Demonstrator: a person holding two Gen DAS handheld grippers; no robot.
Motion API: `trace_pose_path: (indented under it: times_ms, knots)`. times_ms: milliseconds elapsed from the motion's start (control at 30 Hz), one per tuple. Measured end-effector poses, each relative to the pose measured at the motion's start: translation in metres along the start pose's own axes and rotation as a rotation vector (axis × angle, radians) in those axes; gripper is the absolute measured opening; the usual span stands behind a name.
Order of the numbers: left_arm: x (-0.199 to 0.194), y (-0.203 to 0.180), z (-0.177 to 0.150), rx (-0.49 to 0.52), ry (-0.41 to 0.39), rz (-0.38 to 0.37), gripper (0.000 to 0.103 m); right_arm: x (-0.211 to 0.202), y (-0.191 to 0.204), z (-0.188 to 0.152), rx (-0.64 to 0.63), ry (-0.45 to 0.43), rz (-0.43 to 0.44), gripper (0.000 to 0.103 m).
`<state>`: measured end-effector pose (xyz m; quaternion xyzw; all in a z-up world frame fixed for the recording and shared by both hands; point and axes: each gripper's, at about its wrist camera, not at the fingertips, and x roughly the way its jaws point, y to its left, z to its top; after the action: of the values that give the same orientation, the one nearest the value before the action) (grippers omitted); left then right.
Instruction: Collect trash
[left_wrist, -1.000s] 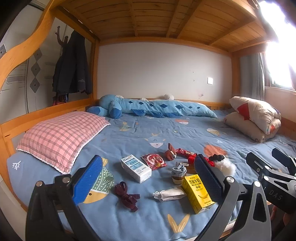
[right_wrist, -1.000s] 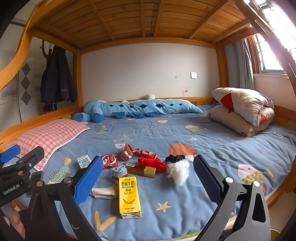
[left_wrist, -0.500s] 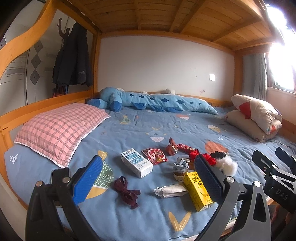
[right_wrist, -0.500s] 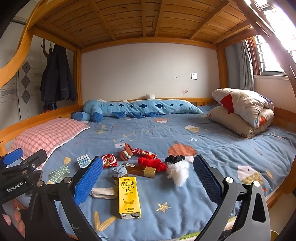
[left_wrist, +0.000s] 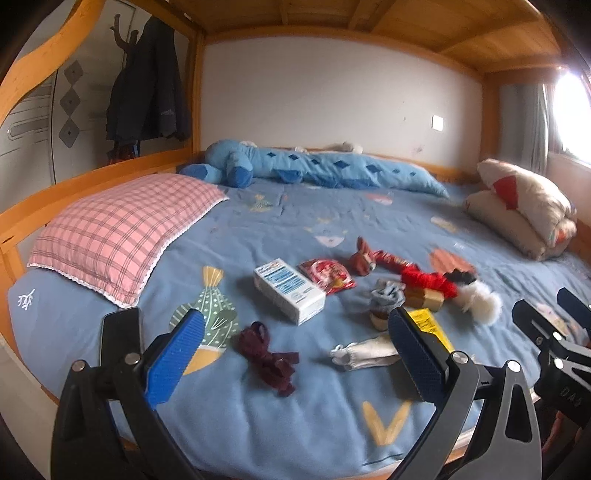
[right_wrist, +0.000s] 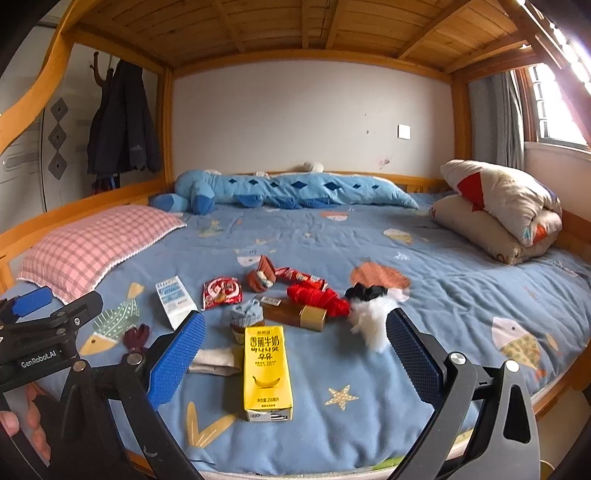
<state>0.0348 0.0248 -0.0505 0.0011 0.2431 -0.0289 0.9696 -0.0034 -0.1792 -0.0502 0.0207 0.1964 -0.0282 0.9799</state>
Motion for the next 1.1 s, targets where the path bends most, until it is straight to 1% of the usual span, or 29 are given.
trace_pose_path:
  times_ms: [133,267,400,533,600,700,733,767,800,833,867,900,1033,1100]
  knots:
    - [0.013,0.005,-0.01,-0.002,0.034,-0.011,0.099,0.016,0.003,-0.007,-0.014,0.047,0.007,0.095]
    - [0.029,0.01,-0.022,-0.025,0.084,-0.052,0.099,0.035,0.007,-0.018,-0.029,0.106,0.016,0.095]
    - [0.041,0.009,-0.028,-0.028,0.119,-0.062,0.099,0.054,0.011,-0.029,-0.048,0.168,0.019,0.095]
    - [0.049,0.007,-0.031,-0.019,0.137,-0.064,0.099,0.073,0.014,-0.04,-0.078,0.229,0.005,0.095]
    - [0.052,0.006,-0.033,-0.014,0.144,-0.066,0.099,0.083,0.016,-0.046,-0.1,0.258,-0.029,0.095]
    - [0.056,0.003,-0.034,0.003,0.156,-0.075,0.099,0.096,0.017,-0.053,-0.107,0.291,-0.016,0.093]
    - [0.058,0.002,-0.035,0.01,0.159,-0.074,0.099,0.099,0.018,-0.055,-0.11,0.302,-0.015,0.089]
    - [0.059,0.0,-0.035,0.019,0.161,-0.072,0.099,0.105,0.019,-0.058,-0.118,0.323,-0.021,0.081]
    - [0.061,-0.001,-0.036,0.024,0.164,-0.071,0.099,0.109,0.02,-0.06,-0.118,0.334,-0.014,0.077]
    - [0.062,-0.002,-0.036,0.027,0.167,-0.072,0.099,0.113,0.019,-0.063,-0.115,0.354,0.002,0.069]
    - [0.062,-0.003,-0.035,0.028,0.168,-0.076,0.099,0.118,0.018,-0.065,-0.106,0.378,0.024,0.058]
    - [0.063,-0.004,-0.035,0.029,0.171,-0.083,0.099,0.12,0.016,-0.067,-0.091,0.394,0.046,0.05]
    - [0.065,-0.01,-0.033,0.044,0.167,-0.09,0.099,0.117,0.011,-0.068,-0.071,0.393,0.07,0.049]
    - [0.066,-0.014,-0.031,0.059,0.152,-0.075,0.099,0.113,0.008,-0.065,-0.055,0.386,0.08,0.049]
